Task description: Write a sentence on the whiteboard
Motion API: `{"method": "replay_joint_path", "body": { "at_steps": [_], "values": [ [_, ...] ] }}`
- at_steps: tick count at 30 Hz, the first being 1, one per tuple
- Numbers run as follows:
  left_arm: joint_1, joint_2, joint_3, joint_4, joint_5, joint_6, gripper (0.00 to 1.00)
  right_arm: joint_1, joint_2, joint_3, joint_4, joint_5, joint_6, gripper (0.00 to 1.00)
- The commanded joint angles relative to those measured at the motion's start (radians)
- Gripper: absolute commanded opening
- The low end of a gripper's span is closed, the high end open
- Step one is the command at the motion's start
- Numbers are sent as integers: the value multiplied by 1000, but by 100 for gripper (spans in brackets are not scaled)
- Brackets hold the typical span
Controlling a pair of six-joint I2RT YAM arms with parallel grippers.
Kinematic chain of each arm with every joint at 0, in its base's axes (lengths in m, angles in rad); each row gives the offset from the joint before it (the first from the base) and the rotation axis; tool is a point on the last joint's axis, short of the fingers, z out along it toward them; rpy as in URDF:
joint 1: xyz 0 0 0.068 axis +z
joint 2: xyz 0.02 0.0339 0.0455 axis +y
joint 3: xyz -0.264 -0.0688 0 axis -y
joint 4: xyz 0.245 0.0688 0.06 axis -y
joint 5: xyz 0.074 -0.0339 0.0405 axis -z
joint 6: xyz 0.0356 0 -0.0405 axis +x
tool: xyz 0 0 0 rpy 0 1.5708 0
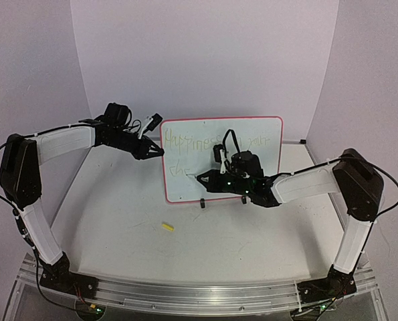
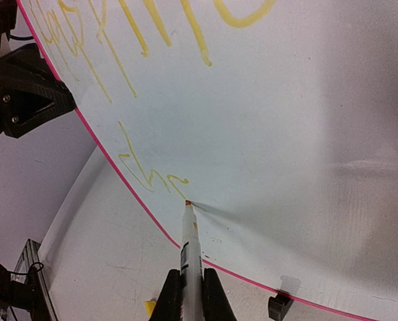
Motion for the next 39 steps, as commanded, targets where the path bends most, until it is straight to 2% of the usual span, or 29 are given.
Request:
{"method": "replay_joint_path", "body": {
  "at_steps": [1,20,29,39],
  "values": [
    [-14,-31,14,7,18,30,0,-8,-44,7,6,78,-5,0],
    [-14,-33,12,7,16,30,0,-8,-68,32,6,81,-14,0],
    [-14,-31,12,8,15,29,0,-8,-109,0,23,8,-29,0],
    [-14,-34,12,7,15,30,0,-9,-117,-19,10,43,-17,0]
  ]
}}
